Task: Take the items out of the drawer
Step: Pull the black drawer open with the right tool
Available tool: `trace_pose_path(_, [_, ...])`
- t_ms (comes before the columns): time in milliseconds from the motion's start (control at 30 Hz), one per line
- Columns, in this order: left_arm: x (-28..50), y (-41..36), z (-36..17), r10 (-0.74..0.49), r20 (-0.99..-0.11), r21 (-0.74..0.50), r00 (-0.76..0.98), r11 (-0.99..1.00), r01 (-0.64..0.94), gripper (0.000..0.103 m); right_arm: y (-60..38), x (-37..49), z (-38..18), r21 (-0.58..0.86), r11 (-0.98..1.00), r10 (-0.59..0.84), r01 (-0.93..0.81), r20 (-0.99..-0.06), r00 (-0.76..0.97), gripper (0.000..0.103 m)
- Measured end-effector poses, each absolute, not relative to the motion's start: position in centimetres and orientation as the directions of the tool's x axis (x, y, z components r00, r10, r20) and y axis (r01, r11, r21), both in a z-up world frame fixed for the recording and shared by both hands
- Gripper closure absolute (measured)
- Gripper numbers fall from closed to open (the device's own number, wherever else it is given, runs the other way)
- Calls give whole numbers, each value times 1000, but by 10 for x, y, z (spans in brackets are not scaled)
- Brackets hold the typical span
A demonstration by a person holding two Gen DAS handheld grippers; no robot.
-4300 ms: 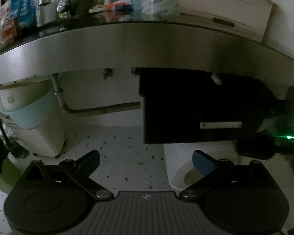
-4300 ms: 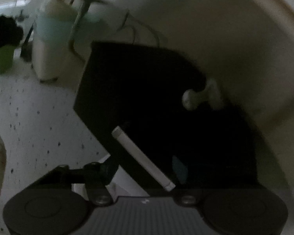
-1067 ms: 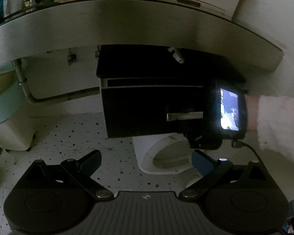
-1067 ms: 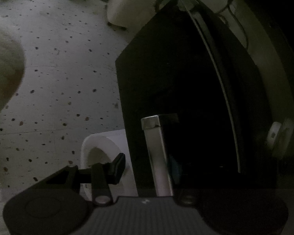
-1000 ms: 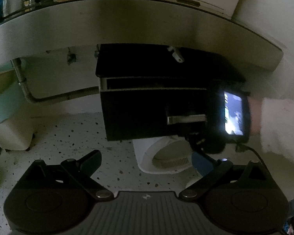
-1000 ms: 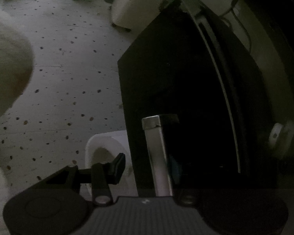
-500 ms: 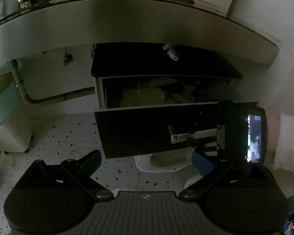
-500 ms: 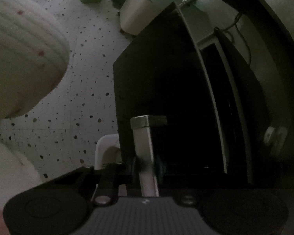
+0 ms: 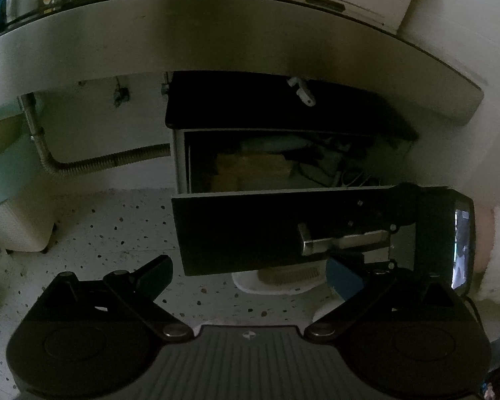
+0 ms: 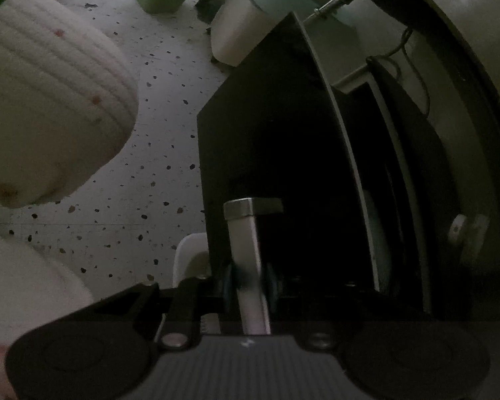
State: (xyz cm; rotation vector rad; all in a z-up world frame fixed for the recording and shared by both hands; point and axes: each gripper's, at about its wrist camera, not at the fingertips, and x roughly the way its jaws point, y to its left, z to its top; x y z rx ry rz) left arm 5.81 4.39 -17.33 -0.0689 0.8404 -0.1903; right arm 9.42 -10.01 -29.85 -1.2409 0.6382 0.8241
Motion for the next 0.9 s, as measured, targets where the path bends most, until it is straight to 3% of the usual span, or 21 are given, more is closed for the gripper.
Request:
trace_pose_path(467, [59,43,-168,-183,-729,-126,659,983,133,3,-97,77,-297,-531,124,164,-839,-822,545,81])
trace_pose_path(900, [55,43,-168,-192,-739,-131,646,981,142,3,-98,54,-286,-415,148,160,-898,-886,436,81])
